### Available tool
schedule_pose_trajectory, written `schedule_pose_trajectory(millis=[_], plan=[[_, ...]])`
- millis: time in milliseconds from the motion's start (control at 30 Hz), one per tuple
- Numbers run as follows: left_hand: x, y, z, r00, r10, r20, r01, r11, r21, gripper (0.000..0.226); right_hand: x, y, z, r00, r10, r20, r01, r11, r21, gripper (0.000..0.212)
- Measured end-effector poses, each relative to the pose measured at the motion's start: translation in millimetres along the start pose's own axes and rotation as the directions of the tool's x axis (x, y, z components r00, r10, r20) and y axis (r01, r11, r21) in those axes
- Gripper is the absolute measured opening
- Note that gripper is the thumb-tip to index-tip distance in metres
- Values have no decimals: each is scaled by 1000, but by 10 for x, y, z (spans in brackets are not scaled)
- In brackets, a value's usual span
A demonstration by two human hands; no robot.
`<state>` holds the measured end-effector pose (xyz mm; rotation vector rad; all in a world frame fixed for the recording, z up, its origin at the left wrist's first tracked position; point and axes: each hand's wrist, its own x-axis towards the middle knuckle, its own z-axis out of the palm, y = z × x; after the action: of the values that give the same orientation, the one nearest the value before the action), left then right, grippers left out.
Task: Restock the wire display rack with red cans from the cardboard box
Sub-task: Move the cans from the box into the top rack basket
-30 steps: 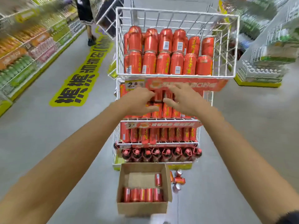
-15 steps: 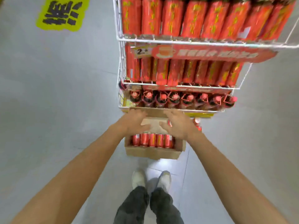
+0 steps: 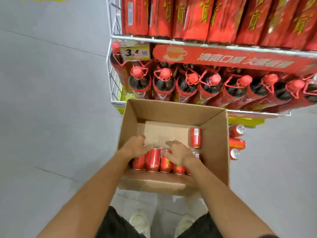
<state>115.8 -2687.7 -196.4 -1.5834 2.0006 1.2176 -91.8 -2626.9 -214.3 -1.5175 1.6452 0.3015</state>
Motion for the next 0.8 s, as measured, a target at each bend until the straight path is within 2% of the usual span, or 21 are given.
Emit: schedule_pose_trajectory(millis=[233,333,467,667,800], plan=[[713,-536,579,981,-181,-66,169,974,-152,50,902,146,569,998,-5,67,4,1000,22,65],[776,-632,682,969,-238,-66,219,952,-216,38,983,148,648,998,-15,57,13,999,42,68],[777,-654,729,950,-312,-23,295,918,-265,49,984,175,702,998,-43,41,40,998,58,67],[815,-599,735,928,-372,-31,351,897,-269,58,1018,131,746,1000,25,-14,-22,983,182,60],[802,-571,696,936,-352,-23,333,903,-271,61,1017,137,728,999,26,-28,-16,954,298,58]])
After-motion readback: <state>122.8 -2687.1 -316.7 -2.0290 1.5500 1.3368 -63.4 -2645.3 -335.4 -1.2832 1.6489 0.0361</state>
